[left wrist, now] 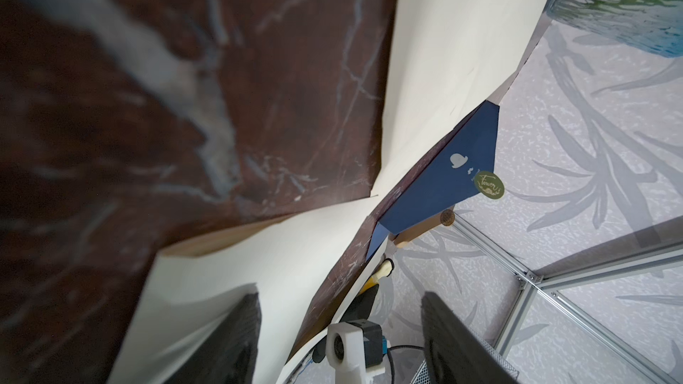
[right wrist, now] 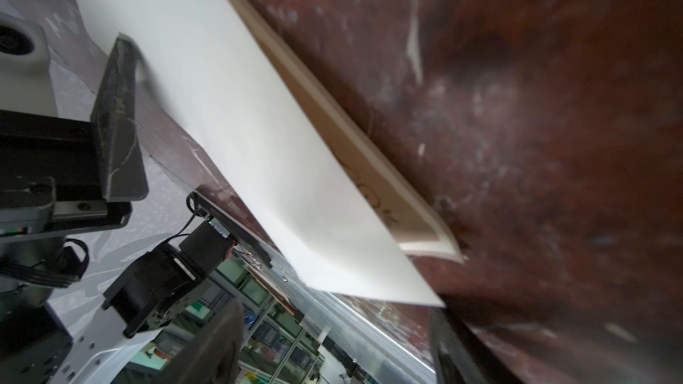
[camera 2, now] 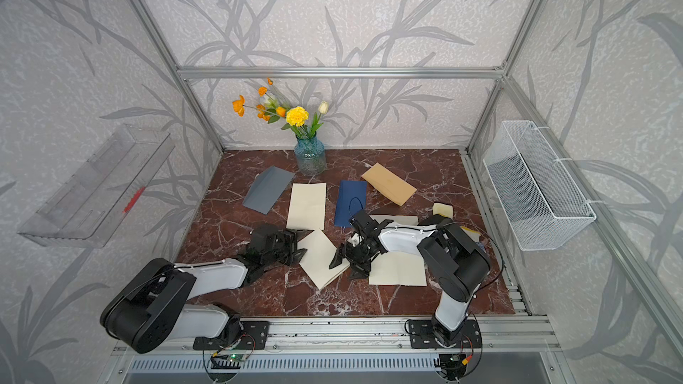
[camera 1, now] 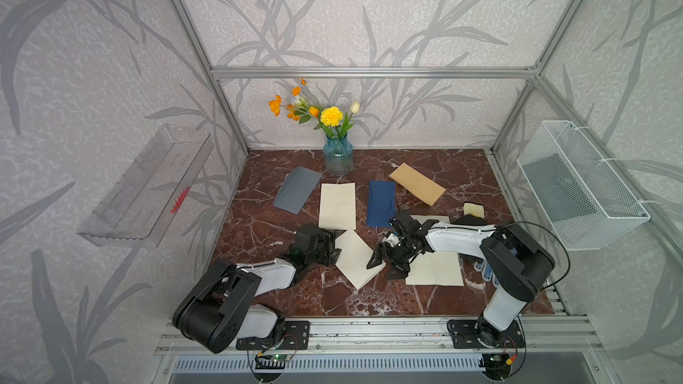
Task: Fold the letter paper in half and place it into the envelope
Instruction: Pick up the letter paper from the center of the board.
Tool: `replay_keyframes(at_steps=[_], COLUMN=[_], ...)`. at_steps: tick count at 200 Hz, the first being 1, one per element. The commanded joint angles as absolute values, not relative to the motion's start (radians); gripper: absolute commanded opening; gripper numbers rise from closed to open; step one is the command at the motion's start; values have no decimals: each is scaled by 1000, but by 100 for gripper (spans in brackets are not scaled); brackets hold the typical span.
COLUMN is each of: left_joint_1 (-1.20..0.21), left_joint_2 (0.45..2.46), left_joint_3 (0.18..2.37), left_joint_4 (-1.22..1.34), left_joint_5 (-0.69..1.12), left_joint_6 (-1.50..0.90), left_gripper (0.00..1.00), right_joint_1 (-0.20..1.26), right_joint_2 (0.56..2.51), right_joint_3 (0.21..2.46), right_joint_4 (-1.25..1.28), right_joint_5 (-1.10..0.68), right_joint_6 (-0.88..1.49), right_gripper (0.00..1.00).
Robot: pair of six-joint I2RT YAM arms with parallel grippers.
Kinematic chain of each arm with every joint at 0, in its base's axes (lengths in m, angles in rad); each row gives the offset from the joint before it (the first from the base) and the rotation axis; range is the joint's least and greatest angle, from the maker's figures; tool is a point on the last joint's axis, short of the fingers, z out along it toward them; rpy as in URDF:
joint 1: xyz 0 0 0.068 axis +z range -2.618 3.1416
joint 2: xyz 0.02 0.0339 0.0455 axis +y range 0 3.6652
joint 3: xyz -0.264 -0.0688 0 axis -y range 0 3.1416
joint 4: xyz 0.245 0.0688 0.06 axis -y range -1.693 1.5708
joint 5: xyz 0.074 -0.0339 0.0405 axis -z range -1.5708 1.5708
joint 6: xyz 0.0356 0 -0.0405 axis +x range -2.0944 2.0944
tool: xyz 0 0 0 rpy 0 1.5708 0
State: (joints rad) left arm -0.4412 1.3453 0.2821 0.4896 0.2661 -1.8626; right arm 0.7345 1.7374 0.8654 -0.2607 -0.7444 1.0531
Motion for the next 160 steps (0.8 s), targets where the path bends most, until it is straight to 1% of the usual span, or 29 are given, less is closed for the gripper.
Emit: replay_keyframes(at_steps=[1,25,55,65,90,128,145,160], left_joint_1=[-456,-460,-466,-467,-472,-476,-478,-478], left_joint_2=[1314,1271,1223,1211,1210,1229,1234,1235], left_joint_3=[248,245,251,260,258,249,254,257], left_joint_4=[369,346,289,234,227,247,246,242], left_joint_5=[193,178,167,176,181,181,180,182], left_joint_6=[-1924,-1952,-1963,-1977,-1973,-1988,-1988,-1981], left_gripper=[69,69,68,69,69,68,69,68], right_joint_1=[757,787,837,855,887,891,892,887], right_joint_2=[1737,1761,1805,1815,1828,1815,1793,1776], right_joint_3=[823,783,774,770,748,720,705,711], right_joint_4=[-104,12,66,79,131,167,151,105], right_joint_5=[-724,-712,-703,-700,-691,-676,-666,-655], right_joint_6=[1156,1224,1269,1287,1323,1347,1349,1325], right_gripper=[78,78,78,78,78,78,74,68])
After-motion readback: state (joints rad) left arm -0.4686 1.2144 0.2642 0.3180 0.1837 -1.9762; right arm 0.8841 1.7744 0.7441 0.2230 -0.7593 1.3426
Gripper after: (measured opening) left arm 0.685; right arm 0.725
